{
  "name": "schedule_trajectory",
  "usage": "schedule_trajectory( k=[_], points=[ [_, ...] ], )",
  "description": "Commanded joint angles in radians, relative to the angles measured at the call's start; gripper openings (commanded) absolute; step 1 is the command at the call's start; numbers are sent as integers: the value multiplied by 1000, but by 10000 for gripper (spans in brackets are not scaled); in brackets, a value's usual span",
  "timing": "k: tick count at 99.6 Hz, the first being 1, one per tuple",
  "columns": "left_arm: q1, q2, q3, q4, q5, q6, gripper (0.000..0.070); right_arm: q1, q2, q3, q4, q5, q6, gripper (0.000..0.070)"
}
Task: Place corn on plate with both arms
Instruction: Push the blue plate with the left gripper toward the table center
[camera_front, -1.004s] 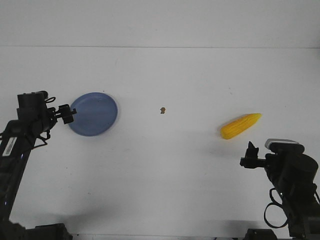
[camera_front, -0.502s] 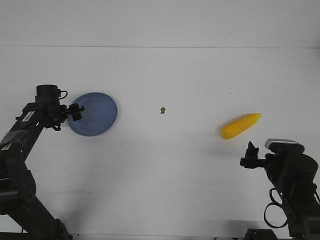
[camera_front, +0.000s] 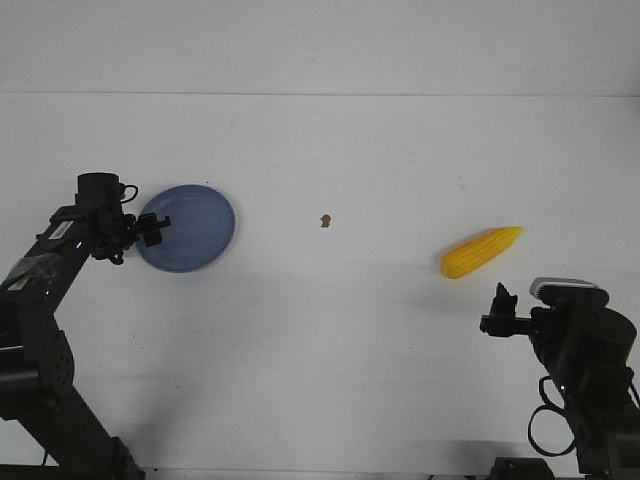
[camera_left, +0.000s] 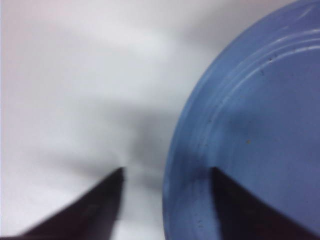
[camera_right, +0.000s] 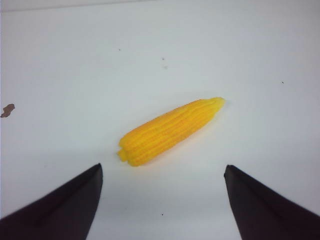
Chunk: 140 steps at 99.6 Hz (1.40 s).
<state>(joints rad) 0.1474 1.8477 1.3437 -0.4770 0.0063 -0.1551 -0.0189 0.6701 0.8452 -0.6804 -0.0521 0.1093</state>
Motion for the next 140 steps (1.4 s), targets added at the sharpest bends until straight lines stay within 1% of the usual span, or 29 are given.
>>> schedule_trajectory(
  k=[1, 3, 9, 12, 24, 47, 55, 62, 71, 83, 106, 114, 140],
  points=[
    [3, 25, 24, 0, 13, 14, 61, 0, 4, 14, 6, -1, 7, 516],
    [3, 25, 24, 1, 18, 16, 46, 0, 4, 14, 6, -1, 7, 516],
    [3, 25, 24, 4, 40, 15, 32, 0, 4, 14, 6, -1, 7, 516],
    [3, 25, 24, 5, 54, 15, 1, 0, 4, 14, 6, -1, 7, 516],
    [7, 24, 24, 6, 115, 15, 4, 0, 4, 14, 6, -1, 8, 516],
    [16, -39, 24, 9, 363, 12, 4, 0, 3, 14, 5, -1, 8, 516],
    [16, -88, 24, 5, 436, 11, 4, 0, 3, 14, 5, -1, 8, 516],
    [16, -140, 24, -6, 477, 12, 4, 0, 3, 14, 6, -1, 8, 516],
    [11, -205, 24, -46, 499, 21, 4, 0, 3, 14, 6, -1, 8, 516],
    [-17, -279, 8, -108, 501, 47, 4, 0, 3, 14, 6, -1, 8, 516],
    [-134, -354, -118, -92, 505, 45, 4, 0, 3, 14, 6, -1, 21, 516],
    [-187, -352, -176, -47, 505, 25, 4, 0, 3, 14, 6, -1, 22, 516],
    [-351, -352, -336, 137, 513, -79, 4, 0, 3, 14, 6, -1, 21, 516]
  ],
)
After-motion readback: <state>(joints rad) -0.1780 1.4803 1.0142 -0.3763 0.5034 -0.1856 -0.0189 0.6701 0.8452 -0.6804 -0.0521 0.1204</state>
